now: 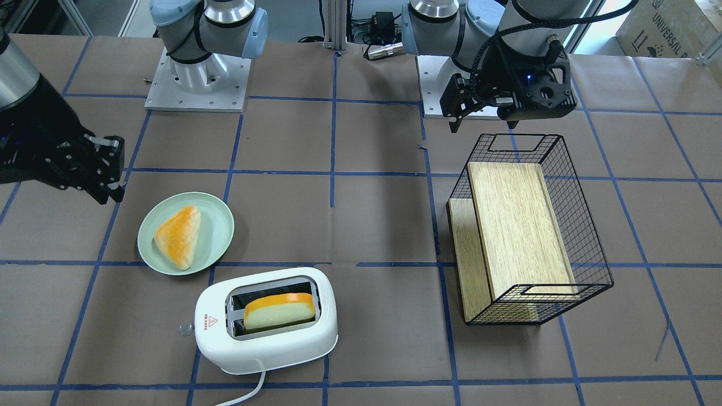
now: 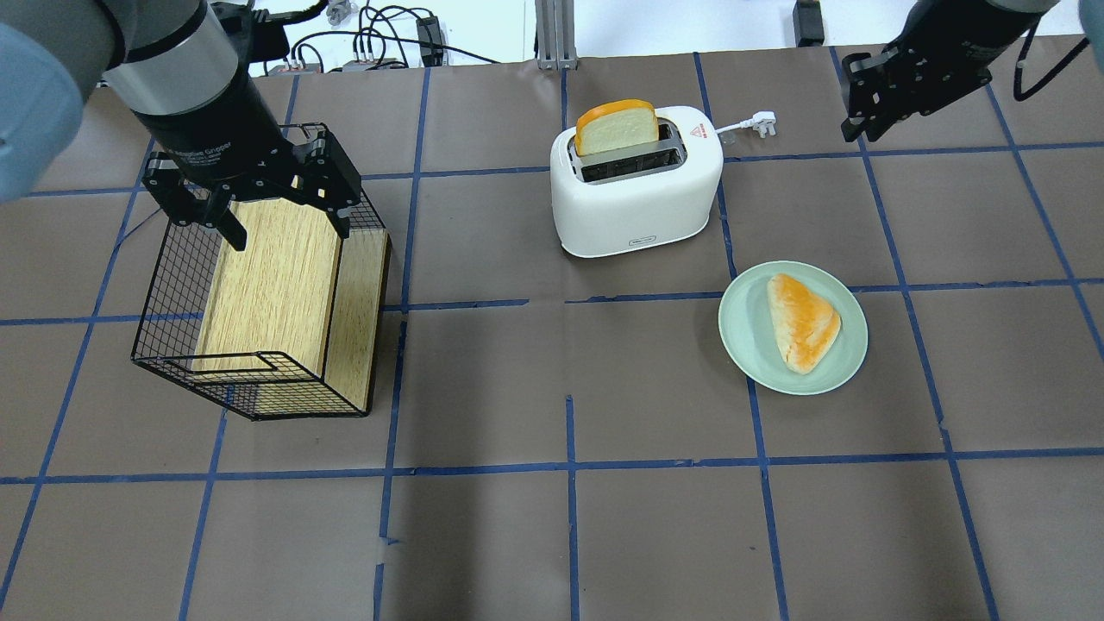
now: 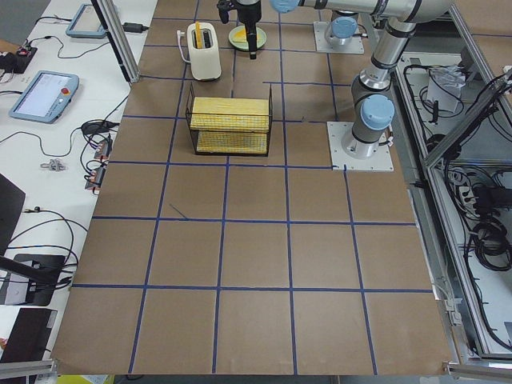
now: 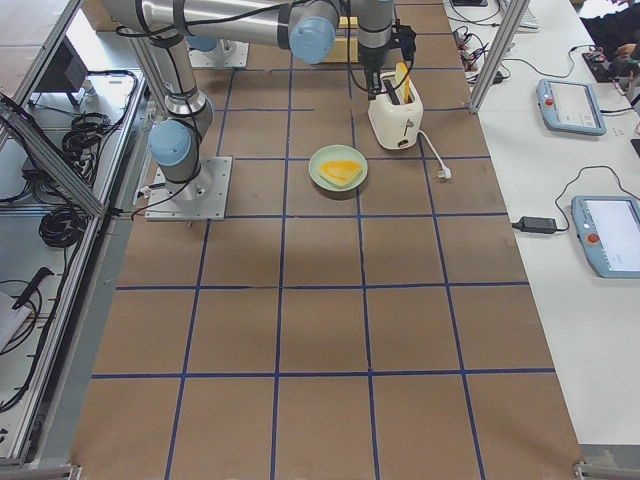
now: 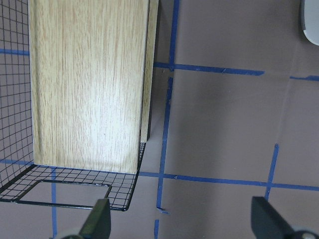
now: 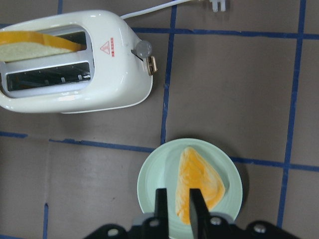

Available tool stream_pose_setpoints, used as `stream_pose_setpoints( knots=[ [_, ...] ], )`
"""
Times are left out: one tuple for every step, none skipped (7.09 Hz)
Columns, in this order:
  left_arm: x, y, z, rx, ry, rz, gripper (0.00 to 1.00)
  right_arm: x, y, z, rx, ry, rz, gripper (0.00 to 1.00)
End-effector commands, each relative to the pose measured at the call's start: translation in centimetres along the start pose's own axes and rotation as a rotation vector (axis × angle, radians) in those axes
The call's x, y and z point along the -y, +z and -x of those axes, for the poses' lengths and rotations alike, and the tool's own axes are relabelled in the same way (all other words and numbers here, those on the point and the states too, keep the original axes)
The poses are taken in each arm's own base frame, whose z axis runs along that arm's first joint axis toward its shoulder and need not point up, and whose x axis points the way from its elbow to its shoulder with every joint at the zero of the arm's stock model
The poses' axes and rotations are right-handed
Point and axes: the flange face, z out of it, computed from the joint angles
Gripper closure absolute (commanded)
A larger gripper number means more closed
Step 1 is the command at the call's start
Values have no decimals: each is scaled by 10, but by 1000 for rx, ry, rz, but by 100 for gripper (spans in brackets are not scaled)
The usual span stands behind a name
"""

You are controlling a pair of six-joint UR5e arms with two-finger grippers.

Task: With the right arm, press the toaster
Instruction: 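Move the right gripper over the toaster toward its side lever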

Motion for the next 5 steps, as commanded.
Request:
stream_pose_setpoints(
  knots=[
    [0, 0, 0, 0, 0, 0, 0, 72, 30, -21, 72, -16, 3, 93],
    [0, -1, 0, 0, 0, -1, 0, 90, 57, -26, 122, -24, 16, 93],
    [0, 0, 0, 0, 0, -1, 0, 101, 89, -30, 183, -42, 36, 93],
    [0, 0, 0, 0, 0, 0, 0, 113, 118, -34, 228, -41, 41, 93],
    [0, 0, 0, 0, 0, 0, 0, 119, 143, -33, 286, -33, 51, 93]
  ],
)
